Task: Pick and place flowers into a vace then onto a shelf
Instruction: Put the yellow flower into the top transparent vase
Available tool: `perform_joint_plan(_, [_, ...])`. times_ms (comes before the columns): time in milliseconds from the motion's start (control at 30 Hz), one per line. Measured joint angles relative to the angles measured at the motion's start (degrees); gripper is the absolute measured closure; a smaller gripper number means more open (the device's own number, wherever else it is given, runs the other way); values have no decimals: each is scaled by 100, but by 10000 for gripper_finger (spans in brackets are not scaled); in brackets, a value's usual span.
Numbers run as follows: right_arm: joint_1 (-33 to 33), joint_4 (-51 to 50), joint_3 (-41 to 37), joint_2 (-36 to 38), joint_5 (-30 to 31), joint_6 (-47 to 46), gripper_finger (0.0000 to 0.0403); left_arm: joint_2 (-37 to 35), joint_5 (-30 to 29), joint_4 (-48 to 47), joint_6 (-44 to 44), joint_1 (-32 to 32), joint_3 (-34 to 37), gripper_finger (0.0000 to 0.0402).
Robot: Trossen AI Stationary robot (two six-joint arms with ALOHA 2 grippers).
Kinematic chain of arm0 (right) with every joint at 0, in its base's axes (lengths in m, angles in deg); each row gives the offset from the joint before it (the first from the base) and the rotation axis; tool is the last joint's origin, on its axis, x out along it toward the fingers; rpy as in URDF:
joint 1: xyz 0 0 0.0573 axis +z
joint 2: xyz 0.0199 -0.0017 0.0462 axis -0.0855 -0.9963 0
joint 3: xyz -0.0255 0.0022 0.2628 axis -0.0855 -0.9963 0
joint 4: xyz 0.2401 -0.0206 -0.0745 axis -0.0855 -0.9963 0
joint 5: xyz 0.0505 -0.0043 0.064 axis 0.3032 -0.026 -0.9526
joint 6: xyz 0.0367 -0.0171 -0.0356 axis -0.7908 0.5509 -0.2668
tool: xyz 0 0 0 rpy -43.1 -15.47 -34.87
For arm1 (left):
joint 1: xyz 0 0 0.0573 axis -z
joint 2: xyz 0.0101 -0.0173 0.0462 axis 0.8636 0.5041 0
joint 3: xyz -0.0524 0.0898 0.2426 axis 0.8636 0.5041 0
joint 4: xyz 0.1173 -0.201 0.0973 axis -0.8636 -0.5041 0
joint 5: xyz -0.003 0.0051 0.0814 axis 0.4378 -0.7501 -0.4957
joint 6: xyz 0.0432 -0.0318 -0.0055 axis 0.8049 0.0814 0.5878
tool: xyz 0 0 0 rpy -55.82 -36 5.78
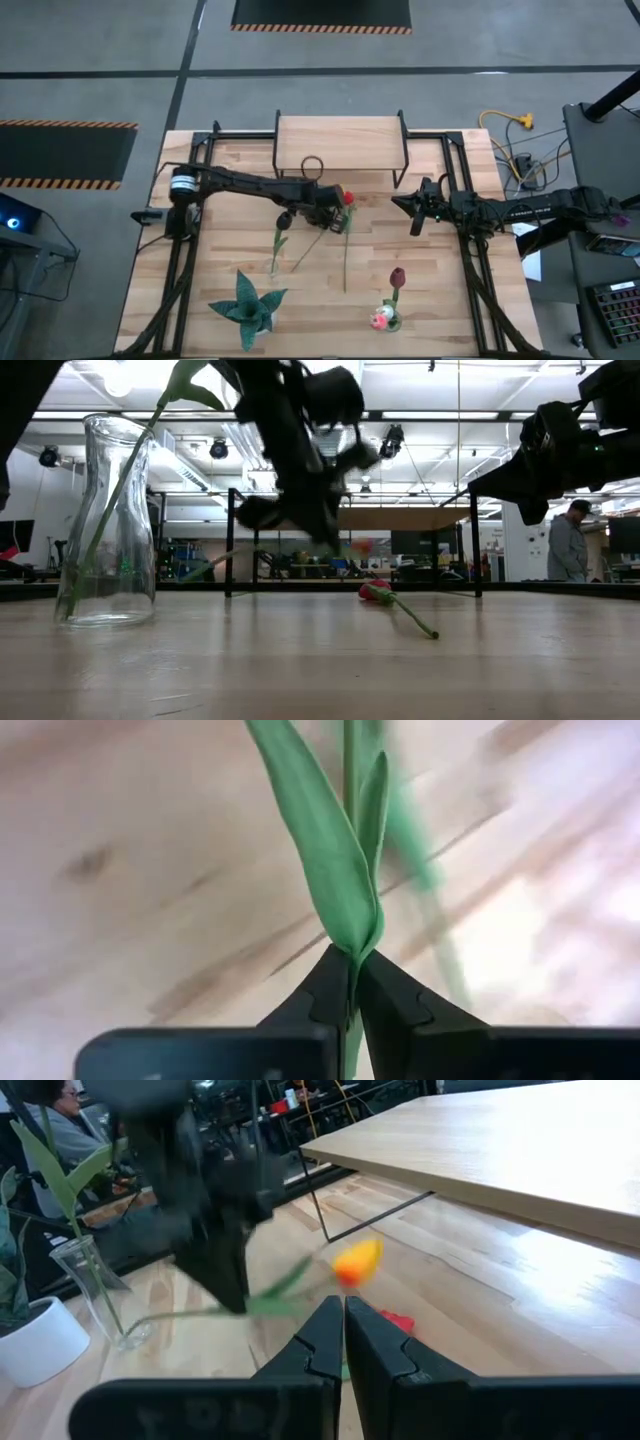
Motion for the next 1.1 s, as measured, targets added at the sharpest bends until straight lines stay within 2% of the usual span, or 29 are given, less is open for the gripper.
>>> perform_joint_plan(533, [0, 90, 0, 29, 128, -4, 394, -1671, -51, 1197, 1959, -24, -17, 400])
perform_joint_plan(633, [0, 92, 0, 37, 356, -2, 394, -1954, 289, 1637, 2506, -23, -16, 400])
perform_joint_plan(800, [-1, 139, 0, 46, 928, 46, 394, -2354, 830, 2409, 2917, -16, -17, 400])
perform_joint_plan(967, [-2, 380, 0, 46, 1622, 43, 394, -2673, 1778, 2878, 3203, 28, -15, 400])
perform_joint_plan(1100, [-2, 505, 0, 46, 1849, 62, 394, -2975, 2586, 2894, 3782, 182, -6, 400])
